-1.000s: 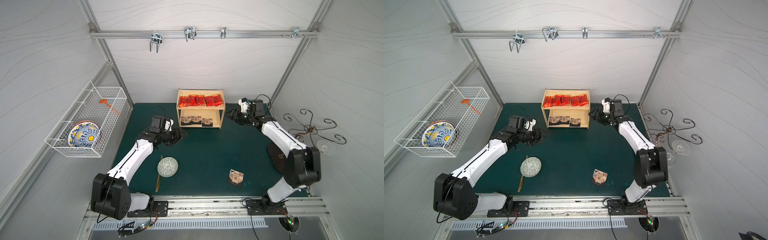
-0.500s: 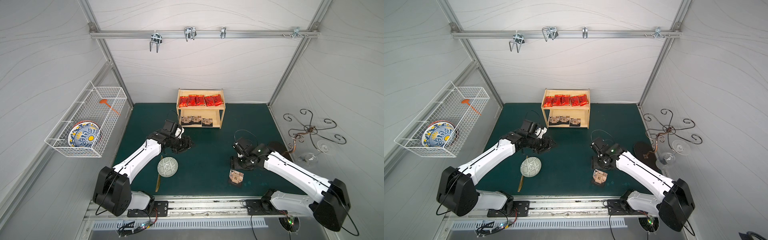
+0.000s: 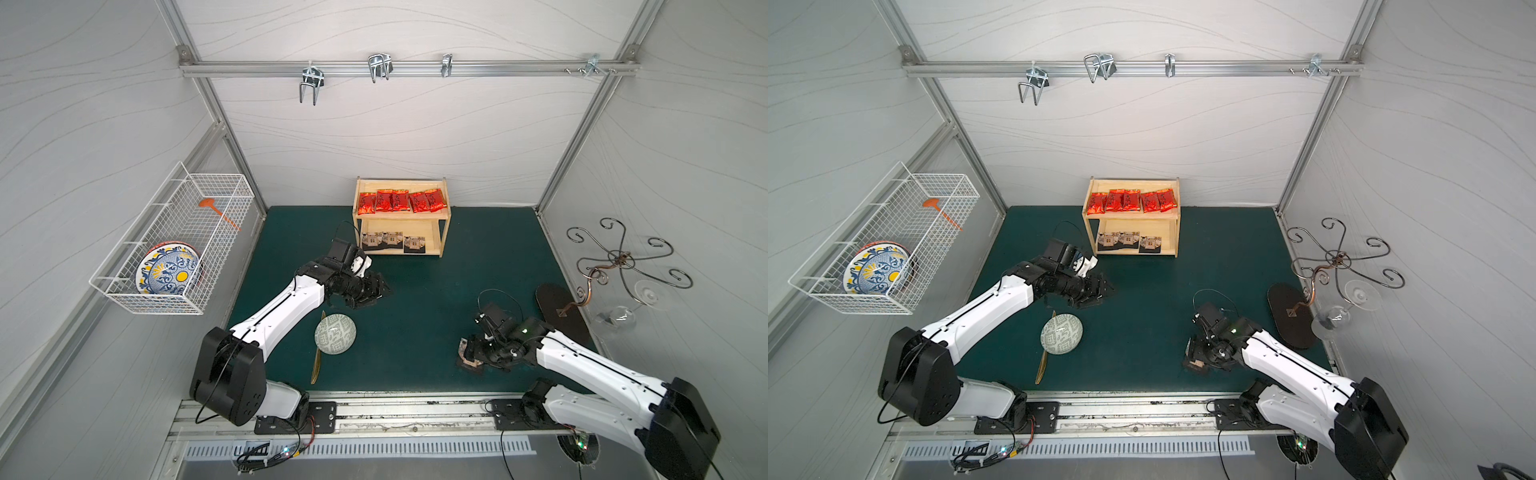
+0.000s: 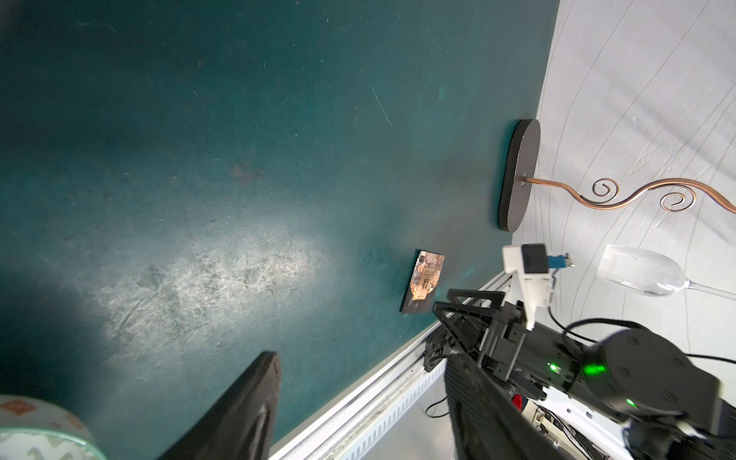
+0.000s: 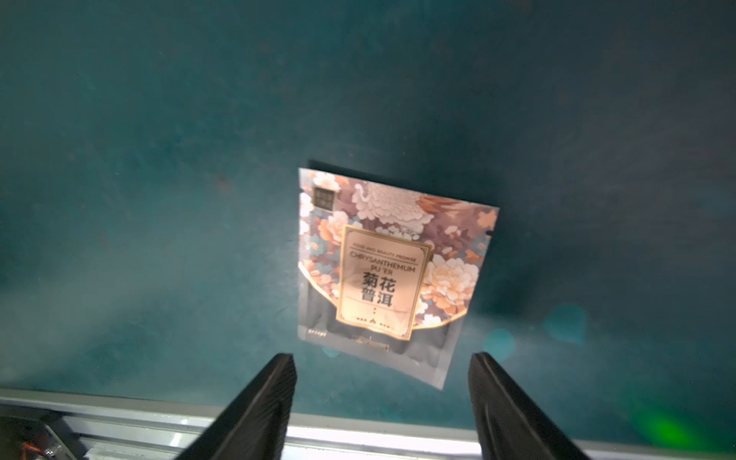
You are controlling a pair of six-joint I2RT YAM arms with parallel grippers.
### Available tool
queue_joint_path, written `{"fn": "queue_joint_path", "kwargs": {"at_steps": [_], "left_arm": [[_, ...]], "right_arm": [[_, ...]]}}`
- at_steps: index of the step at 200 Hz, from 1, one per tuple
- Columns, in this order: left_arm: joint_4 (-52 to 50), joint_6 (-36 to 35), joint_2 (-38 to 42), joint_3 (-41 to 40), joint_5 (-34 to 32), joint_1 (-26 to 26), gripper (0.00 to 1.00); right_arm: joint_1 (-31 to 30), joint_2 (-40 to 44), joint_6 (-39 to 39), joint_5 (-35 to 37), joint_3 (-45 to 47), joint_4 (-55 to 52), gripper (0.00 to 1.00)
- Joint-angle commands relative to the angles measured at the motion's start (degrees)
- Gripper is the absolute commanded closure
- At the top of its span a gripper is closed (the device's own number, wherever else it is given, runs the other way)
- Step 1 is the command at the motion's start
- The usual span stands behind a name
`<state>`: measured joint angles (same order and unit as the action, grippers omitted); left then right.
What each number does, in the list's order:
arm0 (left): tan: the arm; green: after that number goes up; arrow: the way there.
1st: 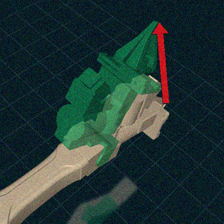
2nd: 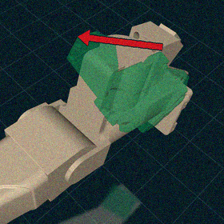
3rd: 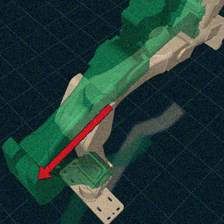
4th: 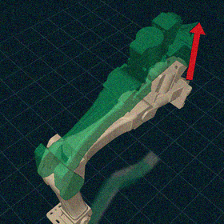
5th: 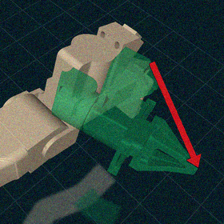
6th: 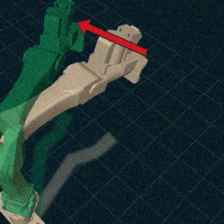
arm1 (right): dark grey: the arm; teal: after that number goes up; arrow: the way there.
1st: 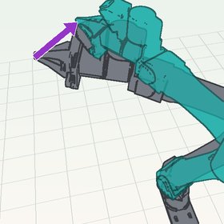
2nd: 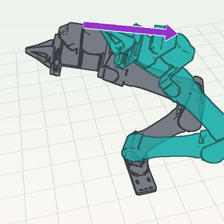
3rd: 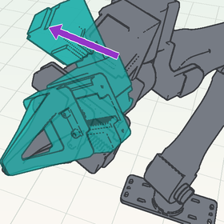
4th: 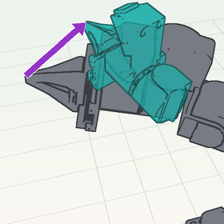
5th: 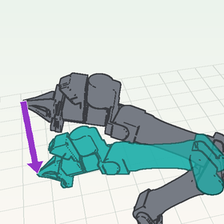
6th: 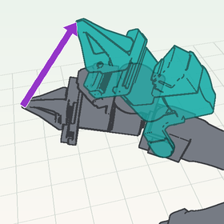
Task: Place the tea bags on the shelf by color
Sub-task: Move the tea bag to the center of the board.
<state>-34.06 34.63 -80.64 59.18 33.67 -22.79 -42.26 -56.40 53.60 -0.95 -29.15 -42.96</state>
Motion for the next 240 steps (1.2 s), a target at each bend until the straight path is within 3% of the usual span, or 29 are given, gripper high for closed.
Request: {"fn": "queue_joint_path", "kwargs": {"at_steps": [1, 94, 149, 182, 210, 229, 240], "left_arm": [[1.0, -0.4, -0.4, 1.8, 0.7, -0.2, 0.29], [1.2, -0.1, -1.8, 2.0, -0.1, -0.2, 0.3], [1.5, 0.2, -3.4, 1.9, -0.2, -0.6, 0.3], [1.5, 0.0, -5.9, 2.4, -0.4, -3.6, 0.32], [-0.4, -1.5, -9.7, 4.3, -0.9, -7.4, 0.44], [-7.5, -5.7, -13.0, 8.0, -7.4, -12.3, 0.59], [-8.4, -6.6, -14.8, 9.0, -7.7, -14.3, 0.65]], "right_arm": [[1.9, 2.2, 2.2, -3.5, 2.0, 3.8, 0.29], [9.5, 6.5, 1.5, -9.9, 7.7, 7.5, 0.34], [9.8, 2.5, 0.3, -13.1, 8.8, 16.6, 0.38], [10.0, -2.3, -3.4, -13.2, 7.1, 22.6, 0.38], [11.0, -8.9, -5.2, -16.8, 5.9, 31.8, 0.39], [11.0, -15.2, -5.3, -20.6, 3.8, 38.1, 0.41], [10.9, -18.1, -5.1, -22.3, 3.1, 41.0, 0.41]]}}
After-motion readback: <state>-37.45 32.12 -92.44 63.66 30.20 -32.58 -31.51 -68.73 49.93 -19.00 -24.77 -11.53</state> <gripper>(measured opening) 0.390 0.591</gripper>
